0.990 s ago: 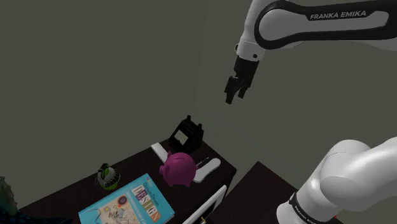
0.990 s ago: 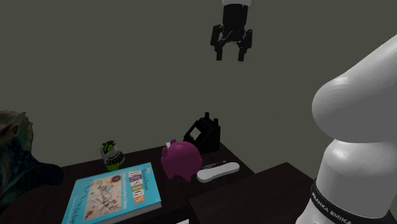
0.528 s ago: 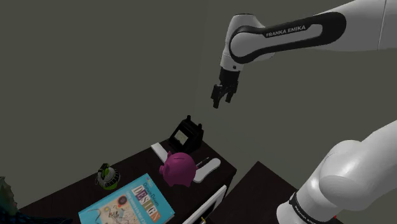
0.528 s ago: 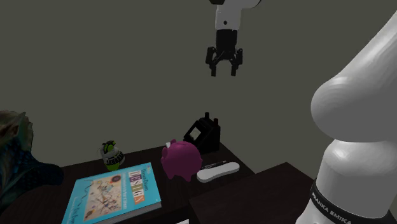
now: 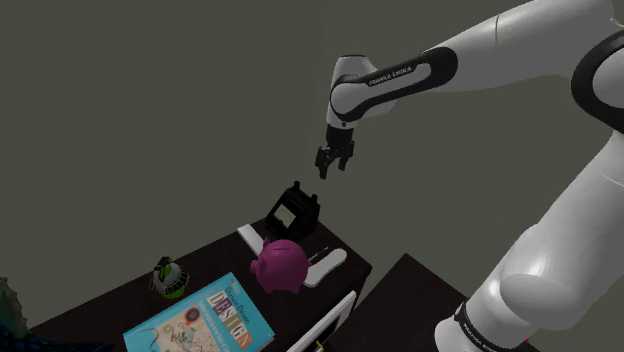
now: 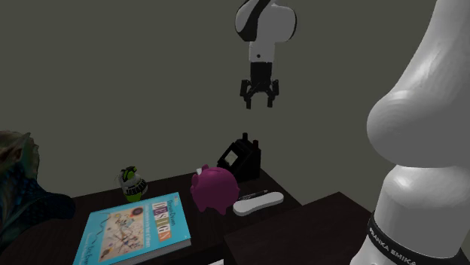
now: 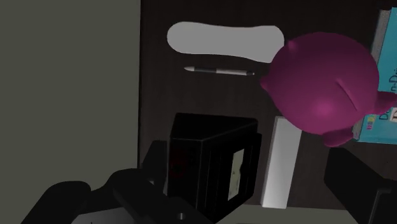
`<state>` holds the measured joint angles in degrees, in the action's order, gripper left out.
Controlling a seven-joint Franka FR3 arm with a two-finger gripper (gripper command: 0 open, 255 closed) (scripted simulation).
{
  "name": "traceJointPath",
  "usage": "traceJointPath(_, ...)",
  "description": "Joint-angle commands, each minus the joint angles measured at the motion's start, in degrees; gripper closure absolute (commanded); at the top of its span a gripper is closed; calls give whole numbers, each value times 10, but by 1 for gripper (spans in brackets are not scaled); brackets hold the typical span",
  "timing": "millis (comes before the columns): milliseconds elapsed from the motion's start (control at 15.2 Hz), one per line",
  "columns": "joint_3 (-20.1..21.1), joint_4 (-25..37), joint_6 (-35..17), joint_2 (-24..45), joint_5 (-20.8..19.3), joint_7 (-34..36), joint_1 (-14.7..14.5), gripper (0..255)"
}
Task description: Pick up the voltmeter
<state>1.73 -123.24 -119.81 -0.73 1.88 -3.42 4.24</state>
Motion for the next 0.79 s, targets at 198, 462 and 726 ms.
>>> traceJointPath(198, -5, 70, -34, 115, -8, 1, 5, 0)
traceJointPath(462, -10, 138, -46, 204, -13, 0, 9, 0)
traceJointPath(726, -15, 218, -48, 295, -16, -1, 13, 0)
